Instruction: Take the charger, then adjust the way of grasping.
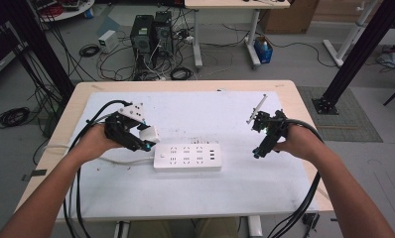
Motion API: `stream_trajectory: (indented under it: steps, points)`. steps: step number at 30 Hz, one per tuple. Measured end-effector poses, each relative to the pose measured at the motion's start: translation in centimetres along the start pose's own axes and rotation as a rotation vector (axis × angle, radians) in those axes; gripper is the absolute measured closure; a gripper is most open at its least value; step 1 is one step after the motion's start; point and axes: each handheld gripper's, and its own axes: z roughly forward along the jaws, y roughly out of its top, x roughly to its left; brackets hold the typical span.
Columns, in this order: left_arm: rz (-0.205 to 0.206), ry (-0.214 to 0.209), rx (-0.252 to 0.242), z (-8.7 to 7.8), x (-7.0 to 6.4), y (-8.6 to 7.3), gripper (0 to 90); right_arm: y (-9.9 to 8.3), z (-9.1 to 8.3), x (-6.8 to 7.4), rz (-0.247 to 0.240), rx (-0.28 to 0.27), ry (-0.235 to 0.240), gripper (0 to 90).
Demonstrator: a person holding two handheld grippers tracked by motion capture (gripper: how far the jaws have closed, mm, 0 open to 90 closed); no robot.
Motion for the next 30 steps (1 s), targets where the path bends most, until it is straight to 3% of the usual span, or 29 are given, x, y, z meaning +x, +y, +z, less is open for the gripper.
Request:
stream_trajectory:
  steps: [6,13,23,24,28,30]
  points:
    - [0.022,-0.014,0.010,0.5,-0.8,0.8,42.6,-0.2,-0.1,0.1,-0.014,-0.011,0.002,1.5]
    - [0.030,-0.016,0.012,1.0,-1.5,1.4,42.6,-0.1,-0.1,0.3,0.008,-0.007,-0.008,1.5]
    - [0.034,-0.024,0.022,1.4,-1.7,1.7,42.6,-1.2,-0.1,0.2,0.064,-0.028,-0.026,1.5]
    - [0.040,-0.023,0.030,1.3,-1.7,1.7,42.6,-1.3,-0.1,0.1,0.050,-0.030,-0.027,1.5]
    - [0.031,-0.017,0.027,1.2,-1.6,1.6,42.6,-1.2,-0.1,0.2,0.068,-0.043,0.006,1.5]
    - [0.027,-0.015,0.030,1.1,-1.5,1.5,42.6,-1.1,-0.1,0.2,0.064,-0.036,-0.002,1.5]
